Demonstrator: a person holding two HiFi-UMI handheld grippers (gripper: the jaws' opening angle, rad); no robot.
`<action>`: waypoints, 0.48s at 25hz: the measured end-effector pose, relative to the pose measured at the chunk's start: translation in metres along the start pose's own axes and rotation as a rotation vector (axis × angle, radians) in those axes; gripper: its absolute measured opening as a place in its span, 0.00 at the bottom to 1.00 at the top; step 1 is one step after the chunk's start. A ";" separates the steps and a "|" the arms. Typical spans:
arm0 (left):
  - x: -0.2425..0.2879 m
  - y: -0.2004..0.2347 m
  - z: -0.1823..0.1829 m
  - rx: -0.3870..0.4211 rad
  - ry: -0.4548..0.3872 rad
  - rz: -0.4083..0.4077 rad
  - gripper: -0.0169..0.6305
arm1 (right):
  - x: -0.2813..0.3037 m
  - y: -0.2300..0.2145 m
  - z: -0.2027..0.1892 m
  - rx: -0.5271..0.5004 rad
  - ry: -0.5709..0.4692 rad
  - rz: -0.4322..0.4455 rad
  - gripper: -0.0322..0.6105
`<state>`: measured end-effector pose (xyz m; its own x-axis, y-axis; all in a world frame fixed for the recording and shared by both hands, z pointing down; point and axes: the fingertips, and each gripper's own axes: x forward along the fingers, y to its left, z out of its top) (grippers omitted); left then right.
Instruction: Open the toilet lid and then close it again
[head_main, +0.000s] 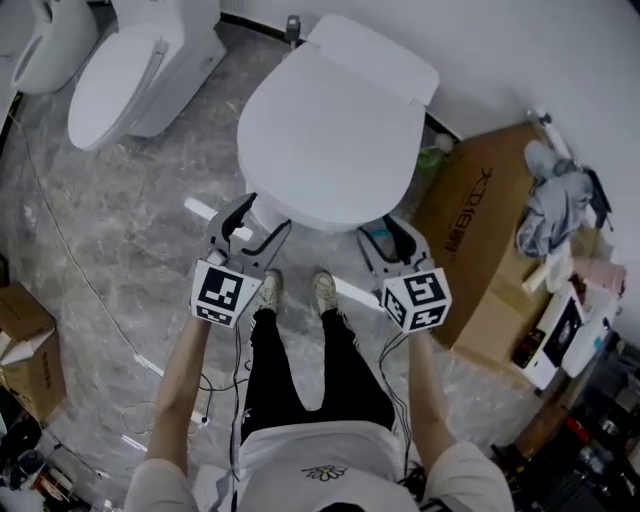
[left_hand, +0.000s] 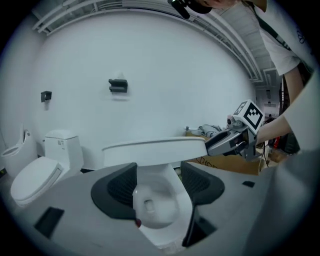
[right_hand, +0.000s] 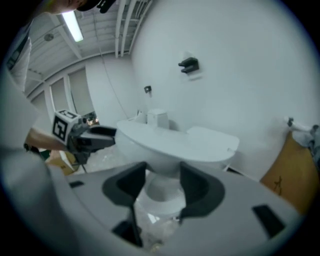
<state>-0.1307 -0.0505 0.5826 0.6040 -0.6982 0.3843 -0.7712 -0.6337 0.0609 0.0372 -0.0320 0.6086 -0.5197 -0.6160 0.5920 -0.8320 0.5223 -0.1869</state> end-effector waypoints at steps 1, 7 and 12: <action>0.001 0.001 0.010 0.007 -0.004 -0.002 0.48 | -0.003 -0.003 0.009 0.006 -0.004 0.007 0.41; 0.012 0.007 0.065 0.043 -0.048 -0.006 0.48 | -0.016 -0.020 0.056 0.062 -0.080 0.019 0.41; 0.028 0.016 0.115 0.062 -0.106 -0.009 0.48 | -0.024 -0.041 0.100 0.135 -0.155 0.035 0.41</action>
<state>-0.1035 -0.1186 0.4885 0.6309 -0.7218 0.2846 -0.7539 -0.6569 0.0054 0.0645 -0.0975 0.5231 -0.5634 -0.6879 0.4576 -0.8262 0.4673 -0.3147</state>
